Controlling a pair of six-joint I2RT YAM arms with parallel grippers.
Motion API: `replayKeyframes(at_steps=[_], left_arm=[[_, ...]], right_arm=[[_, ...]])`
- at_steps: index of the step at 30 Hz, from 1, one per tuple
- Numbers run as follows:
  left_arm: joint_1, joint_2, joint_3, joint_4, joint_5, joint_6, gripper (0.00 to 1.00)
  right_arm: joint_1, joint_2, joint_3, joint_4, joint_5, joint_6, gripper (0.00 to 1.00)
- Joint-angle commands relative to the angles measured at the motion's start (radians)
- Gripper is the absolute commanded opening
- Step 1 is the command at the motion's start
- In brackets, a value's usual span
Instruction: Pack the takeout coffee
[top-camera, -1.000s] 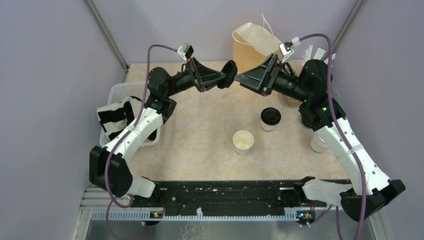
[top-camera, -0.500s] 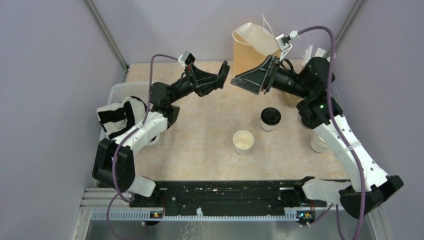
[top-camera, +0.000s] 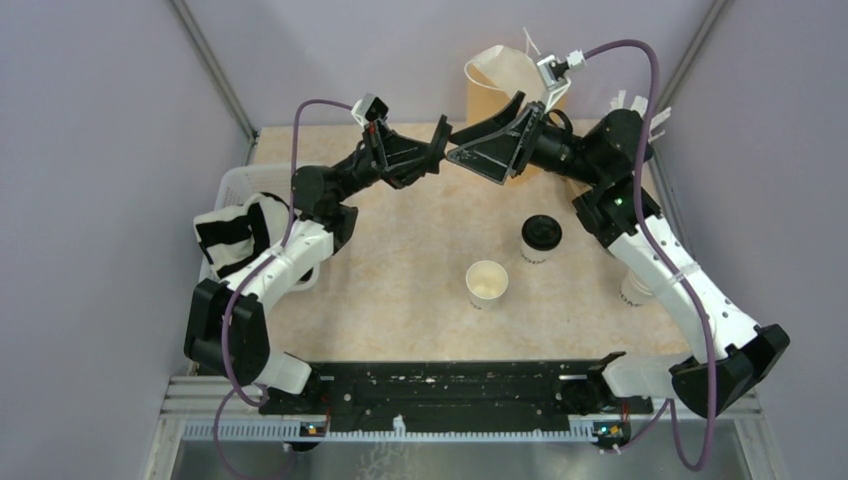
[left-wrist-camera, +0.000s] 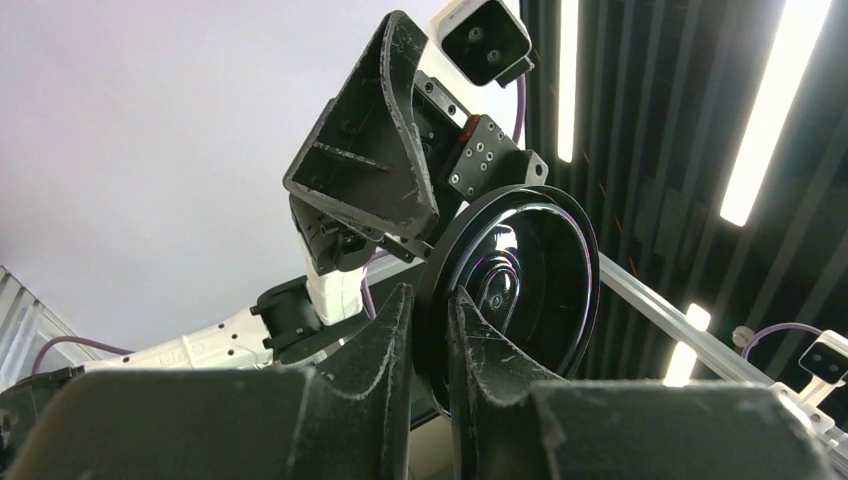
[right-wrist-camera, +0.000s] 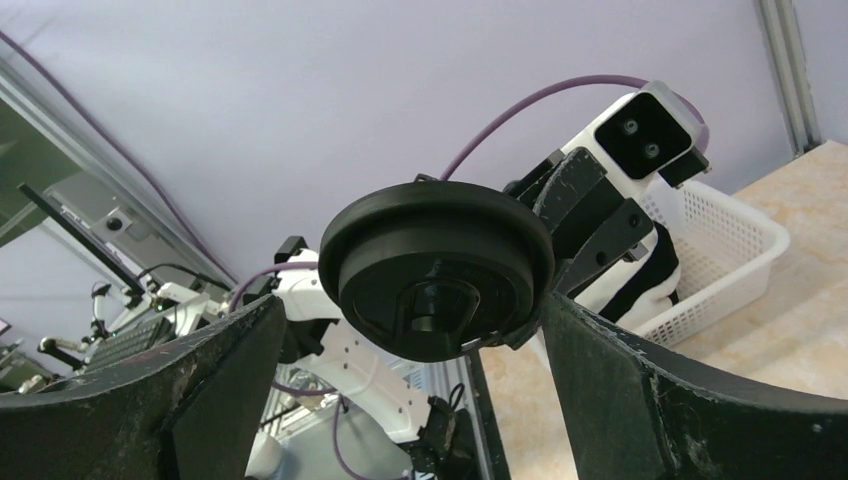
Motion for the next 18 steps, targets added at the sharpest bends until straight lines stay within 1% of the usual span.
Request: replayKeyframes(at_steps=[1,5,9,18], left_arm=[[-0.002,-0.032,0.015,0.060,-0.007,-0.080,0.15],[-0.002,-0.030,-0.016,0.092,-0.023,-0.095,0.15],[-0.002,-0.021,-0.009,0.111,-0.021,-0.109,0.15],[-0.002,-0.009,-0.009,0.105,-0.022,-0.106,0.15]], right_arm=[[0.032,0.014,0.049,0.030,0.054,-0.017,0.97],[0.040,0.020,0.038,0.029,0.070,-0.022,0.95],[0.046,0.029,0.038,0.031,0.081,-0.023,0.93],[0.072,0.056,0.053,0.034,0.090,-0.018,0.81]])
